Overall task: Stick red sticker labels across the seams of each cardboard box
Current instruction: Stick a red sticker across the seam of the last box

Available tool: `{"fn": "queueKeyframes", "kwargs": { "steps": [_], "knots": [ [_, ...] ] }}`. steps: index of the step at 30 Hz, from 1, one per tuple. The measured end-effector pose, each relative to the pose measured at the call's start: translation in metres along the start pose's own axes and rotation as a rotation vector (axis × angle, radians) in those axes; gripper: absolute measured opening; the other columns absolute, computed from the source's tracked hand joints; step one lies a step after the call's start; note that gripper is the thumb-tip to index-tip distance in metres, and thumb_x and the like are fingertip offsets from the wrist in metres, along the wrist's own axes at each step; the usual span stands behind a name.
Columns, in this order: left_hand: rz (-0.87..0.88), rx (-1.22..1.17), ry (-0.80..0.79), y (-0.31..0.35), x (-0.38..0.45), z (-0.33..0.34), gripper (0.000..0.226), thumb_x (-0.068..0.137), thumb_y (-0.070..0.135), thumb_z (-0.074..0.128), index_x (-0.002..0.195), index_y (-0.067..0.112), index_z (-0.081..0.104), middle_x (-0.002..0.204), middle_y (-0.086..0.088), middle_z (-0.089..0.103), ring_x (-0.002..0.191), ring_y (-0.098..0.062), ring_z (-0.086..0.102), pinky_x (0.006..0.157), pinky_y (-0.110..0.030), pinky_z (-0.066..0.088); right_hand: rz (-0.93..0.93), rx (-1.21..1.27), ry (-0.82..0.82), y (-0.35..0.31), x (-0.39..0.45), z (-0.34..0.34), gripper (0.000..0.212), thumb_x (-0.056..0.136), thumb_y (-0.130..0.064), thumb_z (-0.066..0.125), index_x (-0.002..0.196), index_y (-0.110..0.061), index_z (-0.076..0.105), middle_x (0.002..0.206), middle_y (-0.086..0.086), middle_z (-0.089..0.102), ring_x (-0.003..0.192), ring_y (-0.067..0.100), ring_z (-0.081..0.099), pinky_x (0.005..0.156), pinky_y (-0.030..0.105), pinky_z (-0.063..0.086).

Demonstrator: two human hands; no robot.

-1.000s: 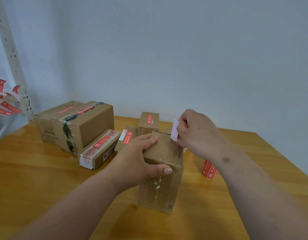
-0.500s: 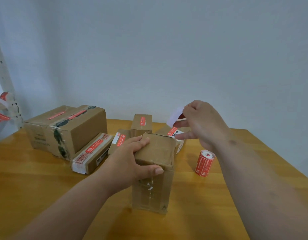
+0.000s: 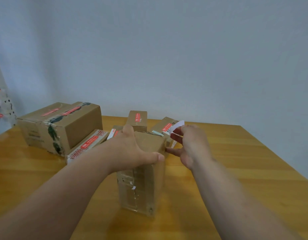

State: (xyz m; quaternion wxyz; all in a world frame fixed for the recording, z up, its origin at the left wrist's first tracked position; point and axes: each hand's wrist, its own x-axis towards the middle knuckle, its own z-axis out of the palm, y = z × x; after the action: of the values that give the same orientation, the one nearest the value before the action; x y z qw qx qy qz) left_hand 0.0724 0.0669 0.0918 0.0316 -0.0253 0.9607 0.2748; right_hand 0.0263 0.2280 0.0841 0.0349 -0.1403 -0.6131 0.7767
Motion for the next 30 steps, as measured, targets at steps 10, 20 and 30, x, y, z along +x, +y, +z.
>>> {"fn": "queueKeyframes", "kwargs": {
  "steps": [10,20,30],
  "knots": [
    [0.199,-0.788,0.040,-0.053,-0.007,0.019,0.114,0.066,0.037,0.084,0.154,0.037,0.013,0.130,0.017,0.044,0.129,-0.016,0.041,0.083,-0.023,0.044,-0.041,0.065,0.040,0.001,0.003,-0.008,0.017,0.095,-0.007,0.039,0.096,-0.016,0.054,0.106,0.013,0.059,0.103,0.026,0.061,0.063,0.038,0.057],
    [0.251,-0.415,-0.059,-0.102,-0.005,0.052,0.132,0.062,0.017,0.086,0.127,0.070,-0.015,0.136,0.033,0.029,0.126,0.006,0.039,0.087,-0.006,0.040,-0.023,0.000,-0.003,0.009,0.000,-0.011,0.016,0.101,-0.013,0.040,0.109,-0.014,0.053,0.100,0.008,0.059,0.091,0.020,0.061,0.075,0.056,0.059],
    [0.243,-0.359,-0.076,-0.102,-0.006,0.045,0.121,0.068,0.026,0.086,0.139,0.060,-0.006,0.133,0.037,0.019,0.130,0.002,0.023,0.107,-0.027,0.033,-0.037,-0.147,-0.073,0.011,-0.008,-0.007,0.024,0.099,-0.014,0.044,0.120,-0.013,0.055,0.117,0.013,0.060,0.095,0.021,0.062,0.074,0.050,0.060]
  ]
}}
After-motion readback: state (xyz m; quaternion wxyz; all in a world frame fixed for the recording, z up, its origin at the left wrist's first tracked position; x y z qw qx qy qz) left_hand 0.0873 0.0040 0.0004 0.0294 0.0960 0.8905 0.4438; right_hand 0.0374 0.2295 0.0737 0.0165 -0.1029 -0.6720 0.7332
